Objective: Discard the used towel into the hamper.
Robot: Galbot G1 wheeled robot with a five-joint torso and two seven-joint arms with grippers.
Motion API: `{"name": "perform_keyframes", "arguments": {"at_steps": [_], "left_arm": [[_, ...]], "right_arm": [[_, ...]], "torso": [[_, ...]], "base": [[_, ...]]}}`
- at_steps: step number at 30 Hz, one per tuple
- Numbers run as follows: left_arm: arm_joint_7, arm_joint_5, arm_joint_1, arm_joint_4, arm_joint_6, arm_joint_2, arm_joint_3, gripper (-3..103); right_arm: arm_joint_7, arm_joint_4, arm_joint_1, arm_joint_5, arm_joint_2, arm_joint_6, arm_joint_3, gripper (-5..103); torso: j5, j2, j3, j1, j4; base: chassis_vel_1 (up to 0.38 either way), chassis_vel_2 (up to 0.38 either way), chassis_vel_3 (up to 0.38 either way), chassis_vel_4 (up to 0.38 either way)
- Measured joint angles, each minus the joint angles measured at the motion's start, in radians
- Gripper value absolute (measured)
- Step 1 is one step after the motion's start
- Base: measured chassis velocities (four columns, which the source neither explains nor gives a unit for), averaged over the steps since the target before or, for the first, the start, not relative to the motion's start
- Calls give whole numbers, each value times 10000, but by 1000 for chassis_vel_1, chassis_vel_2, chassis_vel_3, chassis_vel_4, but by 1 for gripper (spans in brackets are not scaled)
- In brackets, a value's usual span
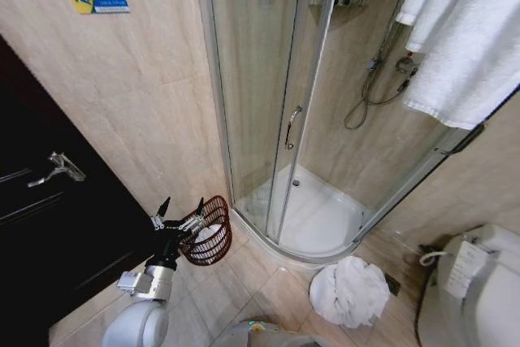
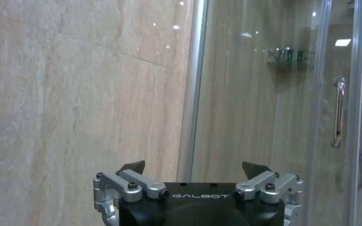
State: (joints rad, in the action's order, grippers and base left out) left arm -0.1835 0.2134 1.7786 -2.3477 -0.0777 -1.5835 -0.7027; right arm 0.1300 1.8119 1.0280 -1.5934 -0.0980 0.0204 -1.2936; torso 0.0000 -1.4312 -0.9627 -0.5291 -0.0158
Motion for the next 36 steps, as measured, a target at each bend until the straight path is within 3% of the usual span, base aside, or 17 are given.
{"name": "perform_keyframes", "arguments": {"at_steps": [2, 11, 21, 28, 36], "left_arm": [[0, 0, 0, 0, 0, 0, 0, 100], [0, 0, 0, 0, 0, 0, 0, 100], [0, 0, 0, 0, 0, 0, 0, 100], [0, 0, 0, 0, 0, 0, 0, 100], [0, 0, 0, 0, 0, 0, 0, 100]], "right_arm": [[-23, 3, -4, -22, 0, 0, 0, 44], [-199, -251, -17, -106, -140, -21, -194, 8], [-321, -214, -71, 87, -187, -161, -263, 8], [-865, -240, -202, 1210, -35, -1067, -198, 8], [-1401, 1070, -315, 1977, 1254, -1487, -59, 8]], "torso": [[0, 0, 0, 0, 0], [1, 0, 0, 0, -1], [0, 0, 0, 0, 0], [-2, 0, 0, 0, 0], [-5, 0, 1, 0, 0]], "base": [[0, 0, 0, 0], [0, 0, 0, 0], [0, 0, 0, 0], [0, 0, 0, 0], [0, 0, 0, 0]]}}
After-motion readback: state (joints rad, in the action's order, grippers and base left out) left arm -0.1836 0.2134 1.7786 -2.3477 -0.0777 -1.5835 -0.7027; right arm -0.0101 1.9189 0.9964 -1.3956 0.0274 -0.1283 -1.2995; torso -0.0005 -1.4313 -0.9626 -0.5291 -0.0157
